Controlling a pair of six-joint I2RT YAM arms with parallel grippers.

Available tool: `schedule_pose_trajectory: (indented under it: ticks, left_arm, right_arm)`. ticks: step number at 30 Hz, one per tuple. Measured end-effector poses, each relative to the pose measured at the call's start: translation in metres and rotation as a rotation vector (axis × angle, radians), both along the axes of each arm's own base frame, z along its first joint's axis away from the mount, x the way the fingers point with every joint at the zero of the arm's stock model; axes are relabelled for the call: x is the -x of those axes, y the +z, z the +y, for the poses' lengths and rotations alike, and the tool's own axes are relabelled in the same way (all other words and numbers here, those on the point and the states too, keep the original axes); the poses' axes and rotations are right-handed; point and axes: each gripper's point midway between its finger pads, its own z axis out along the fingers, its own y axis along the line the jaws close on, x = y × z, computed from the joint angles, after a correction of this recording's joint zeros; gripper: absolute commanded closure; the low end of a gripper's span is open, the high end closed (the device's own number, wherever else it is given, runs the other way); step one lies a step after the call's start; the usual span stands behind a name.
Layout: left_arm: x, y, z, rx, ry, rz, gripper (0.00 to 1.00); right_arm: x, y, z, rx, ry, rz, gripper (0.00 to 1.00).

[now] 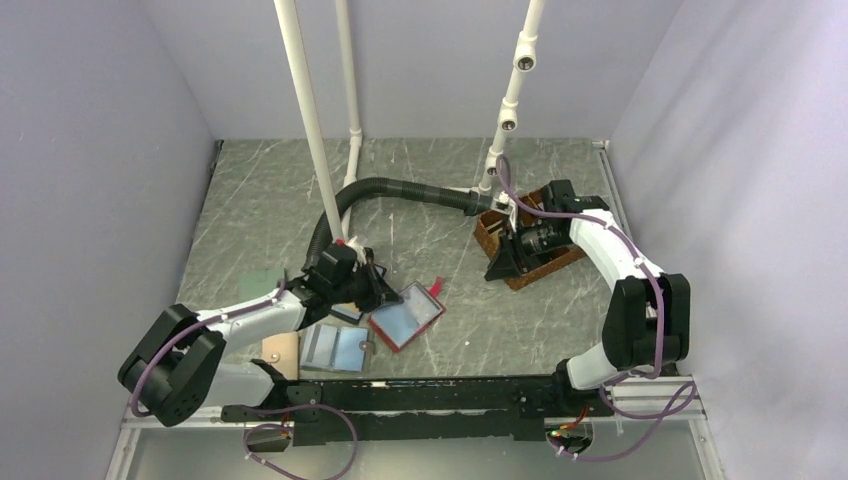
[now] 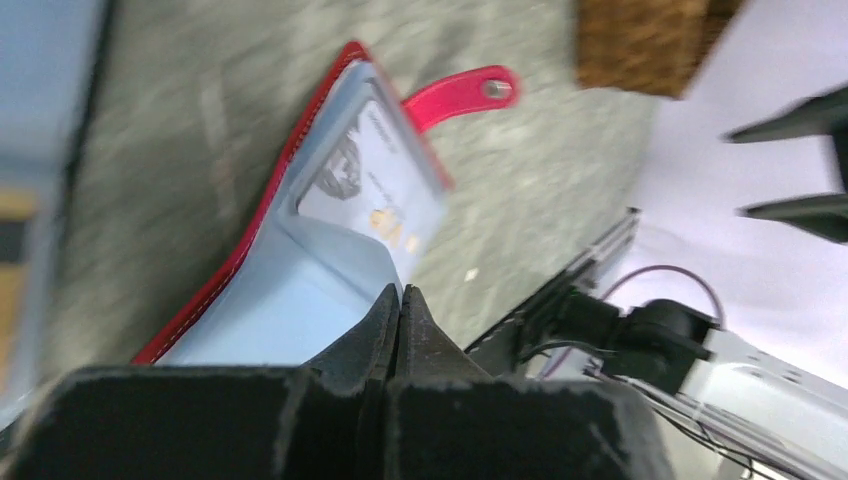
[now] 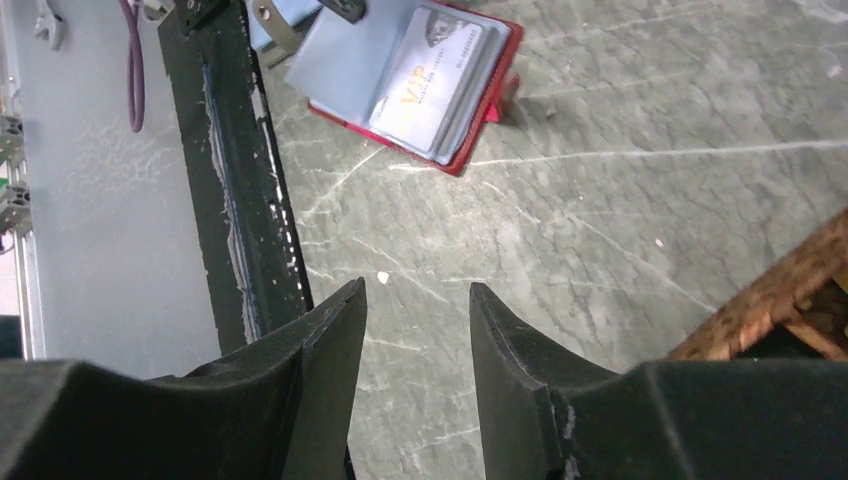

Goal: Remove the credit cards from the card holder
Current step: Place the card holder at the center of the board, then remove the credit card from the card holder.

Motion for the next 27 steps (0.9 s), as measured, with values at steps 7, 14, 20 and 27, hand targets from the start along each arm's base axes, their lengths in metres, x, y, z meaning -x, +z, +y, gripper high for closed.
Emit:
schedule_pose_trajectory:
  ticks: [7,14,20,27]
  left_arm:
    - [0.03,-0.042,0.035,-0.141,0.057,0.139,0.94]
    - [0.041,-0.043,0.05,-0.196,0.086,0.166,0.84]
    - [0.055,-0.052,0.07,-0.279,0.117,0.223,0.74]
    - [0.053,-0.024,0.086,-0.324,0.167,0.165,0.46]
  right_arm:
    - [0.011,-0.009,0.022,0.027,0.086,0.012,0.54]
    - [0.02,-0.011,0.037,0.032,0.151,0.0,0.54]
    - [0.025,-0.011,0.045,0.033,0.186,-0.01,0.55]
    - [0.03,-0.012,0.051,0.035,0.215,-0.018,0.54]
